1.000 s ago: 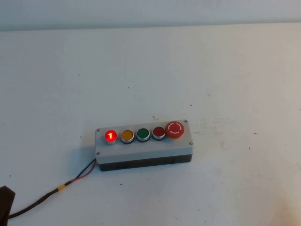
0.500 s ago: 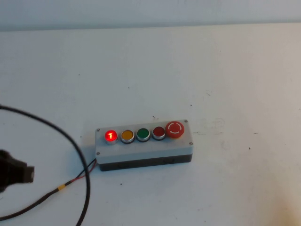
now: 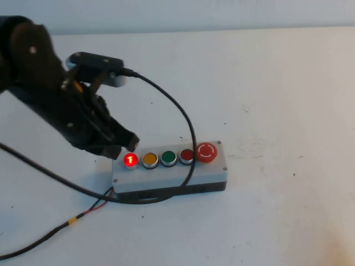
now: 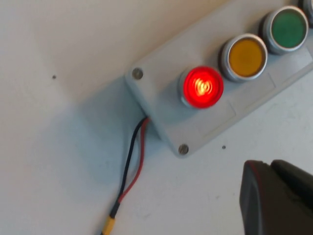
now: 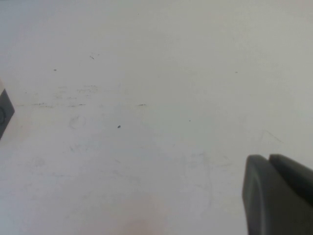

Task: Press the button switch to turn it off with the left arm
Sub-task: Press the button to turn off

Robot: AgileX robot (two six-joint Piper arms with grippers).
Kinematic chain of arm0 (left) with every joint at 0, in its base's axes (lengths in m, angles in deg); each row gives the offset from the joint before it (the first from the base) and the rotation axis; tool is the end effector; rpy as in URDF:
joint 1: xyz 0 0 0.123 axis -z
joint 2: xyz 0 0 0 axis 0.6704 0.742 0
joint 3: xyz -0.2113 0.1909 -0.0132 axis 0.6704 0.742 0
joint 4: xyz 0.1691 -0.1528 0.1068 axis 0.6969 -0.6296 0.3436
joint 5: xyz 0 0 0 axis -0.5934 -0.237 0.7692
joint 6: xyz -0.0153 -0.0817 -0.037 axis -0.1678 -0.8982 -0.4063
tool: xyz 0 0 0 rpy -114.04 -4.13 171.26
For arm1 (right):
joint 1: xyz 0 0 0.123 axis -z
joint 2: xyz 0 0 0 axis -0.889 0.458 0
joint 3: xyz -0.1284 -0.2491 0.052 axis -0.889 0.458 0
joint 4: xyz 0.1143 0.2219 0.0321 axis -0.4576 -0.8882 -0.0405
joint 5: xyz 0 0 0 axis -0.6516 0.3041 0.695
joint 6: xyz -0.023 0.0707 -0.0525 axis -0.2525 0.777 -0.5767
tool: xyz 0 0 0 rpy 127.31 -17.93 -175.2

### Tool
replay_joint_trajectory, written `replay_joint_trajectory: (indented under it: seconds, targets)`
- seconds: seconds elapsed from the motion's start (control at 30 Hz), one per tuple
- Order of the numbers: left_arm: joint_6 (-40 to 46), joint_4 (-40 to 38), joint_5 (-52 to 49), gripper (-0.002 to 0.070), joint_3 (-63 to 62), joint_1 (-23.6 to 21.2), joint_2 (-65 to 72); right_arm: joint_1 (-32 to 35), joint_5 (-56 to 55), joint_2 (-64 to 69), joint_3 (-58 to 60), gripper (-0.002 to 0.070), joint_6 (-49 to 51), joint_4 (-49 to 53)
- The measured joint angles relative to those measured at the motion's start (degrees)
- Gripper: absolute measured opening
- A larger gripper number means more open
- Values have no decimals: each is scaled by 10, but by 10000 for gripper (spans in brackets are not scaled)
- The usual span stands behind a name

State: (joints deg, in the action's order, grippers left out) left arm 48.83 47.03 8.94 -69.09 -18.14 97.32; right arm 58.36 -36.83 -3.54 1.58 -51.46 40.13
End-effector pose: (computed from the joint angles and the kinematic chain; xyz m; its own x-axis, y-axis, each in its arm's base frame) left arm 0.2731 -0.1337 0.3080 -0.7942 0.5043 -0.3391 0.5559 0.8283 -0.0701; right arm 0.0528 0.0062 0.1740 -0.2737 0.0856 -0.9580 -0.0699 0.9916 0.1086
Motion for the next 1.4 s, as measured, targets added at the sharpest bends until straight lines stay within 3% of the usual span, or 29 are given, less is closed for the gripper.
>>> replay_joint_trajectory:
  seconds: [0.13,0.5,1.4]
  targets:
    - [0,15,-21,-4,-63,24,69,0,0,0,0,-16,0,0]
    - [0,41,-67,-4,-193,26,203,0,0,0,0,-16,0,0]
    - [-3,19,-70,-4,-158,8,201,0,0,0,0,-16,0,0]
